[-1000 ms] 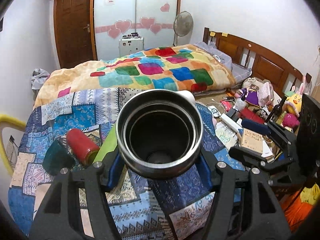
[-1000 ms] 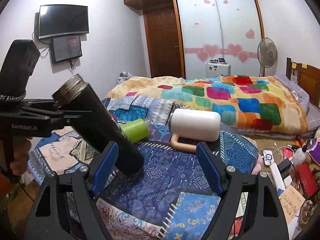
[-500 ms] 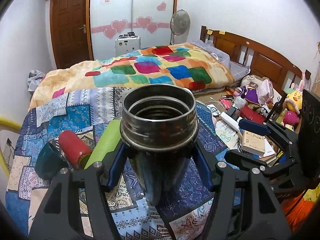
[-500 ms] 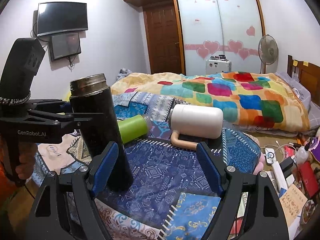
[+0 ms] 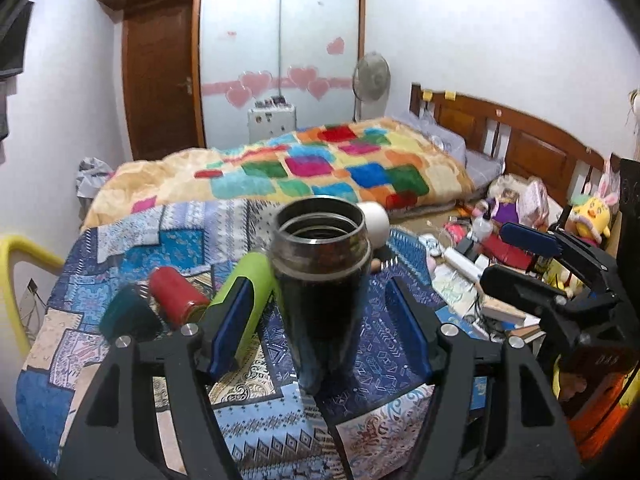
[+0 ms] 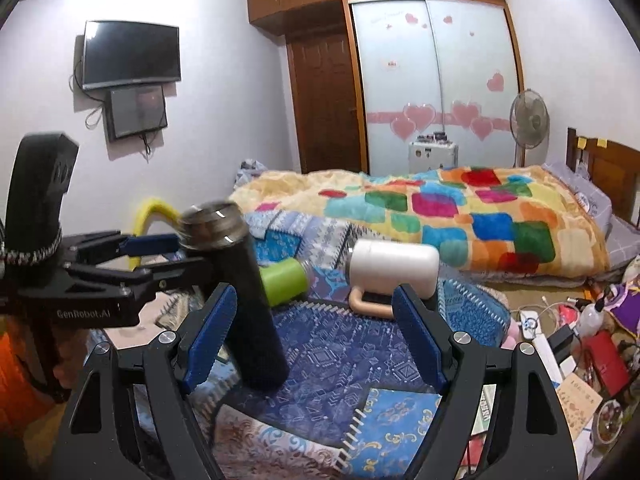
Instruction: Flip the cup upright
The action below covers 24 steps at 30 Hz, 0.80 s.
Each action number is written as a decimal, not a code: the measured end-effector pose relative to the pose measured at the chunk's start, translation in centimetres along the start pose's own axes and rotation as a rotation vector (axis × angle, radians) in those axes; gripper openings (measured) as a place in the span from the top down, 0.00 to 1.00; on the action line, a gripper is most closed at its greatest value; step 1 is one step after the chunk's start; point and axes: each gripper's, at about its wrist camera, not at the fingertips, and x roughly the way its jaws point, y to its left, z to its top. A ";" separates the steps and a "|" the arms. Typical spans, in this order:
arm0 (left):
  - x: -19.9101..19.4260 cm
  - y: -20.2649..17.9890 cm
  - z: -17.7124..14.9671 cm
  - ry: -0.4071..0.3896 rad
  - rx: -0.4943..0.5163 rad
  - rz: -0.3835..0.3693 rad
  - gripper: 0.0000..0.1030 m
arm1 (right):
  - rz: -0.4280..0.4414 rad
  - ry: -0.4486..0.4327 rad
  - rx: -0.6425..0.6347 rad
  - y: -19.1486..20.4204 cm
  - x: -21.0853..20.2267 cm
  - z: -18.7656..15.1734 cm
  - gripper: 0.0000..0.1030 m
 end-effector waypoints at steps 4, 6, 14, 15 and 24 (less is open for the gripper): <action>-4.2 -0.2 -0.5 -0.093 -0.007 0.040 0.34 | -0.011 -0.063 -0.004 1.8 -2.9 0.7 0.24; -6.5 -0.4 -0.9 -0.146 -0.018 0.061 0.34 | -0.013 -0.091 -0.003 2.7 -4.2 0.9 0.22; -13.8 -1.4 -2.8 -0.310 -0.031 0.139 0.31 | -0.043 -0.194 -0.018 6.3 -8.7 1.1 0.18; -14.5 -1.5 -3.0 -0.324 -0.036 0.143 0.28 | -0.045 -0.202 -0.021 6.7 -9.0 1.1 0.17; -18.1 -2.9 -5.2 -0.412 -0.028 0.194 0.03 | -0.103 -0.265 -0.036 8.7 -11.2 -0.4 0.00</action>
